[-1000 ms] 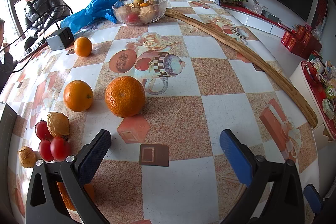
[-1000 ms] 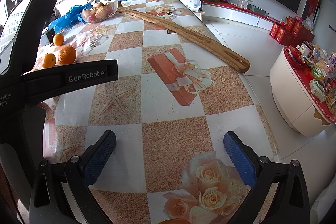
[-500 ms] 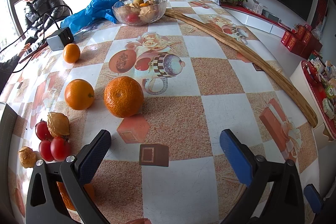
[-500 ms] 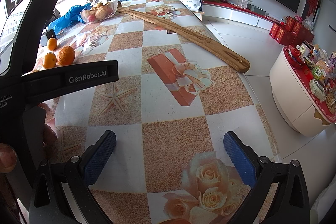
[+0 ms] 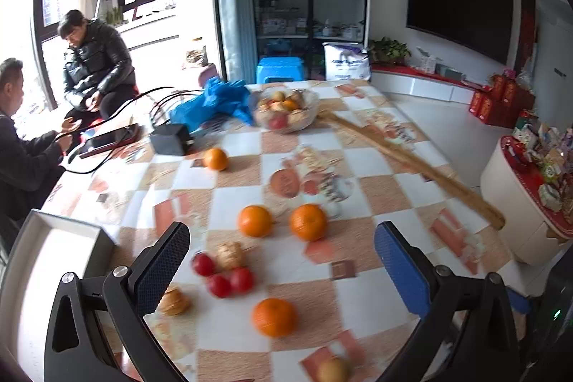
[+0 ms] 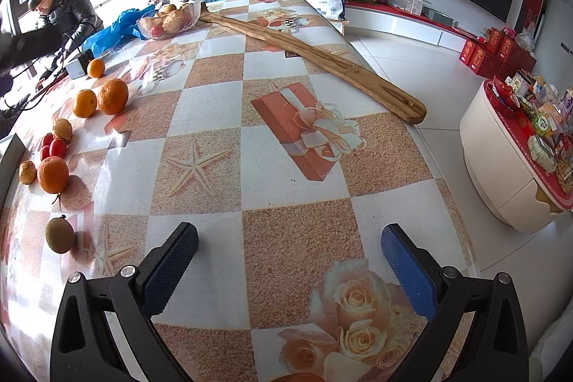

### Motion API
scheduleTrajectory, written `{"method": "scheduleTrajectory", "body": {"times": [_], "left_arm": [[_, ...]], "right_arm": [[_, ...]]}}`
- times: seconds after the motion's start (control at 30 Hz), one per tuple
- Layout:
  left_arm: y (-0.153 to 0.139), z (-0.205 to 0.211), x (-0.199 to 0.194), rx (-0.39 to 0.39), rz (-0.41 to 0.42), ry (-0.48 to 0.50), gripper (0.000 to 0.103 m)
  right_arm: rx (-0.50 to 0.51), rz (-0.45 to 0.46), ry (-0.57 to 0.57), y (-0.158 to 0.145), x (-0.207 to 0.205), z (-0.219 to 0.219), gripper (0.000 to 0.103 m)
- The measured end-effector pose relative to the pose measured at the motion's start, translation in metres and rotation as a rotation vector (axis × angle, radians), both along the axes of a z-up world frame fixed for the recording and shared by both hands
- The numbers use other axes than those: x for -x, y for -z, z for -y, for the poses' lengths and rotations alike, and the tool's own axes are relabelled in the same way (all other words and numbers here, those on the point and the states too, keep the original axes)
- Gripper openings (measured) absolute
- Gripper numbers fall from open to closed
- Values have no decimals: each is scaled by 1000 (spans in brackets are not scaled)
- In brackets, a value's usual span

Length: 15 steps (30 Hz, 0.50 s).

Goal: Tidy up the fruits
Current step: 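Grasp the brown dried fruit with the left tool while the right grasps the yellow pear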

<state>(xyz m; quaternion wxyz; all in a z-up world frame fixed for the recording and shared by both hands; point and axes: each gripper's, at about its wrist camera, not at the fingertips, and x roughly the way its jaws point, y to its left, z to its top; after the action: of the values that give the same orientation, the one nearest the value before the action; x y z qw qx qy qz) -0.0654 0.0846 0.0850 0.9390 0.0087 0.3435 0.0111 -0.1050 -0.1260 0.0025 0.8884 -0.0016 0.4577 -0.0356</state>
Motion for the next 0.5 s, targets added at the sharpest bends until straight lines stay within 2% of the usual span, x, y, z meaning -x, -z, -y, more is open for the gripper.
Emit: {"method": "scheduleTrajectory", "body": {"times": [0.1,0.17,0.23,0.33,0.37,0.43,0.5], "left_arm": [[29,-40,4,-44,-93,-82,103],[49,-61,6,-40,-151,-127,103],[64,-72,6,-16,-179,-142,103],[80,-72,-2,-45,-223,-135,103],[85,-71,-6,-42,-260,-123,103],[86,-79,-7,41,-278,-120,103],[86,-82,-5,51,-269,-129,103]], "right_arm": [[0,0,0,0,0,0,103],[0,0,0,0,0,0,103],[1,0,0,0,0,0,103],[1,-1,1,0,-1,0,103],[1,-3,3,0,-1,0,103],[1,-8,6,0,-3,0,103],[-1,-11,4,0,-4,0,103]]}}
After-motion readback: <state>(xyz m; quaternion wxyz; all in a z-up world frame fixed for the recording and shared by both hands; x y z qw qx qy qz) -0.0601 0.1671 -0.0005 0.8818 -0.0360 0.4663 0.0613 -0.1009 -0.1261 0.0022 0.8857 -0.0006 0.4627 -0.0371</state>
